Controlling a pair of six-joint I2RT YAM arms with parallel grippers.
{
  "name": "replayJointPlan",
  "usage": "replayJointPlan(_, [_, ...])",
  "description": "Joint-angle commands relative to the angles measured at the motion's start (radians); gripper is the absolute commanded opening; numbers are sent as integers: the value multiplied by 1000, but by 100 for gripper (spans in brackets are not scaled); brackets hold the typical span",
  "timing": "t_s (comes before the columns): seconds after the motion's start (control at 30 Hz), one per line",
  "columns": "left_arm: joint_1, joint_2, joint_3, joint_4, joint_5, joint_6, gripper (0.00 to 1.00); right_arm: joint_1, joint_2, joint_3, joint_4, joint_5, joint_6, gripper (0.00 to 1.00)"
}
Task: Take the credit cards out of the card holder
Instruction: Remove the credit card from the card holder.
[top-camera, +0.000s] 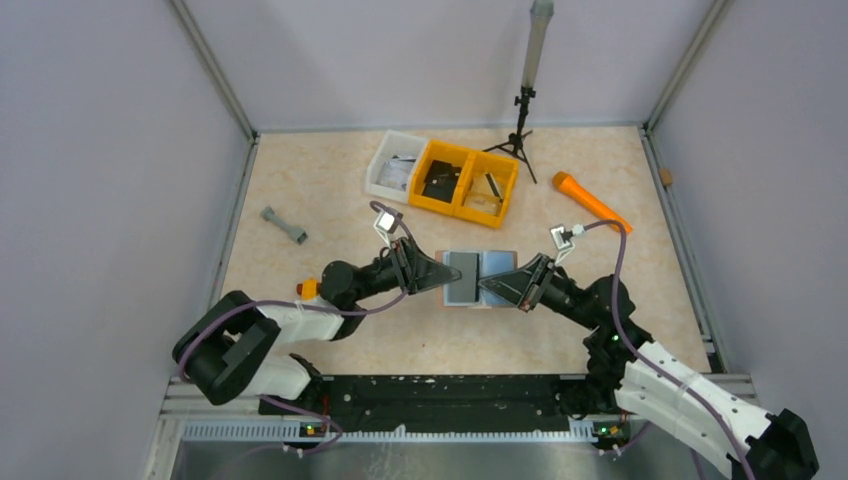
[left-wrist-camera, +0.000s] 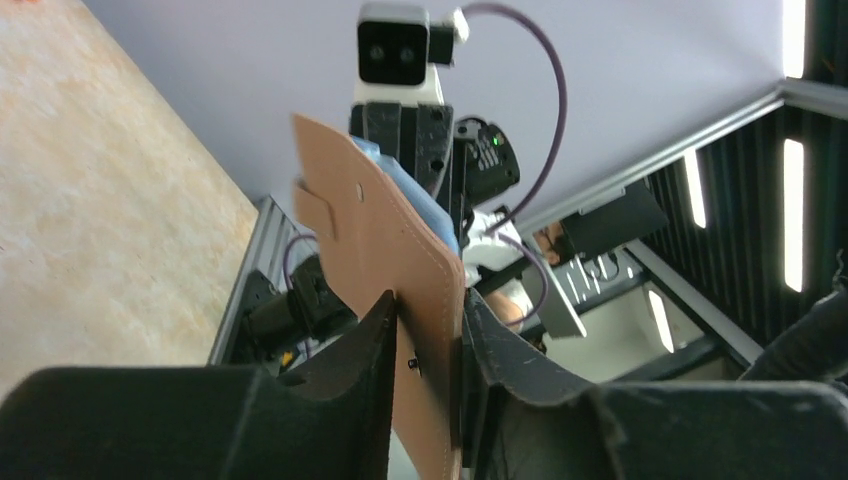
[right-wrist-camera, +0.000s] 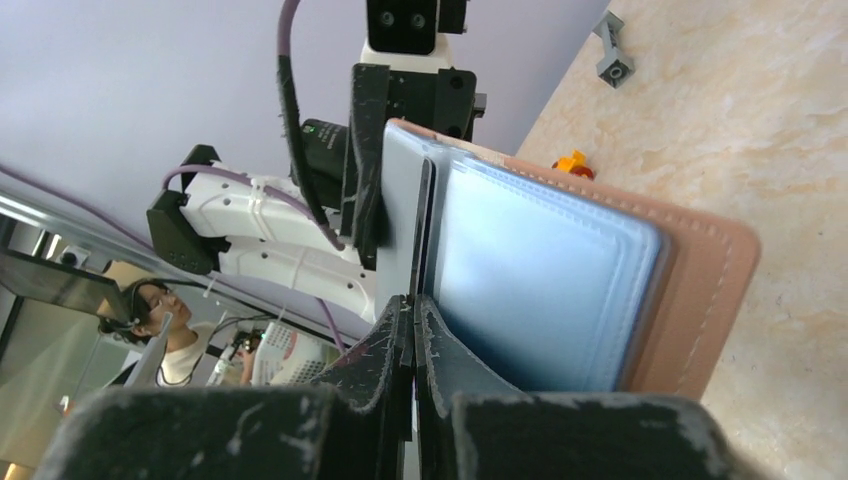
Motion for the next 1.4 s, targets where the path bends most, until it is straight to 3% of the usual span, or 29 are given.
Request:
replayJointPlan(0.0, [-46, 26, 35, 61, 87, -20, 33, 1, -44, 40, -62, 40, -28, 0])
replayJointPlan(0.1, [-46, 49, 40, 100, 94, -43, 35, -5, -48, 37, -60, 31, -20, 0])
replayJointPlan(0.2, [-46, 67, 37, 133, 92, -62, 27, -9, -46, 38, -59, 24, -16, 0])
replayJointPlan(0.33, [-42, 80, 26, 186, 87, -84, 28, -26, -63, 36, -94, 28, -14, 0])
replayJointPlan(0.57, [-30, 68, 21, 190, 101, -84, 27, -69, -106, 17, -153, 21, -3, 0])
replayJointPlan(0.7, [-24, 62, 21, 188, 111, -82, 20, -80, -112, 11, -167, 15, 0, 0])
replayJointPlan(0.83, [-18, 60, 19, 190, 116, -82, 20, -85, -104, 11, -175, 8, 10, 0])
replayJointPlan(1.1, [-18, 71, 27, 185, 124, -68, 10, -86, -5, 8, 6, -116, 72, 21])
replayJointPlan(1.37, [-19, 56, 41, 118, 130, -32, 9, -86, 33, 18, 41, -174, 74, 25])
